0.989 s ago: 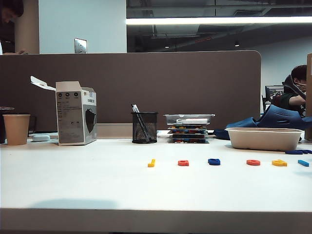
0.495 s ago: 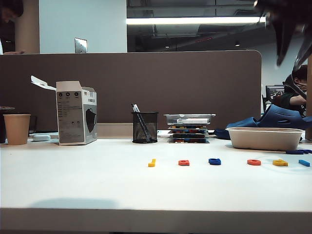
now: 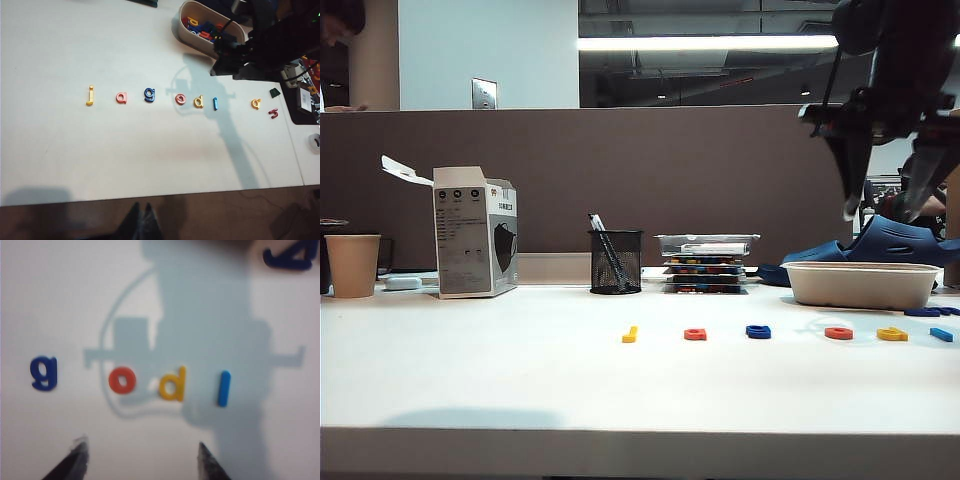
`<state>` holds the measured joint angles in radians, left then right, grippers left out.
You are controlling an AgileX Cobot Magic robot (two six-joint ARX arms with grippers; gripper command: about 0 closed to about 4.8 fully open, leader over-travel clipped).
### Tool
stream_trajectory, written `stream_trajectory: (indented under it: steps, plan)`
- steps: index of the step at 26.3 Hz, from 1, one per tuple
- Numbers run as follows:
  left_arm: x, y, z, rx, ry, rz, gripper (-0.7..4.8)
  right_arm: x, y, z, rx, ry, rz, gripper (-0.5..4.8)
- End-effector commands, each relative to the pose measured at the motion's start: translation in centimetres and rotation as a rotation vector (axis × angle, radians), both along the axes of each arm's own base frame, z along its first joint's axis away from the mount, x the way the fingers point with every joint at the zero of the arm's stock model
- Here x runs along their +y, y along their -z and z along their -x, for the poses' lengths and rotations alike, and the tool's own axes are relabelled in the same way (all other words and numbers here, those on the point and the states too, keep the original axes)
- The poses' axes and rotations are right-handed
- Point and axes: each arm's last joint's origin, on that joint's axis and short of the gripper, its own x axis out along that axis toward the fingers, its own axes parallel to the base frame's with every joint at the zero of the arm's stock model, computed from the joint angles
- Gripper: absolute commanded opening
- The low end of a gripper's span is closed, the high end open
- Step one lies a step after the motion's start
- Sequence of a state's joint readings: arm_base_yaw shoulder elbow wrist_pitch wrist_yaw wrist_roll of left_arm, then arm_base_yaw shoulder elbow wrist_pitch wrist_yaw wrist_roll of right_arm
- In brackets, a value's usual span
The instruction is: Select the appropriate letters from the row of letter magnets placed on the table to arrange into the word "dog".
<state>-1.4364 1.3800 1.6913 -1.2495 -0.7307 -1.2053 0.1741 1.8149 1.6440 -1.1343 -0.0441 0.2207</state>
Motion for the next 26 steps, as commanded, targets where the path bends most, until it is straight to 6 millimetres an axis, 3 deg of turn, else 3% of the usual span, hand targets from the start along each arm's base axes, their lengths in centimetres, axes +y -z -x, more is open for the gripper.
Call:
stream_trajectory:
  steps: [1,18,26]
  plan:
    - [0.1,-0.1,0.0,-0.009,-0.004,0.004,-0.05,0.5,0.4,-0.4,-0.065,0.025,0.003,2.84]
    - [0.1,-0.1,0.0,-0.009,-0.004,0.004,-0.05,0.4,7.5,0.9,-0.014,0.038,0.036,2.73]
    - [0.1,-0.1,0.0,-0.009,-0.004,0.004,-0.05,0.4,8.4,0.8,-0.039,0.038,0.031,2.73]
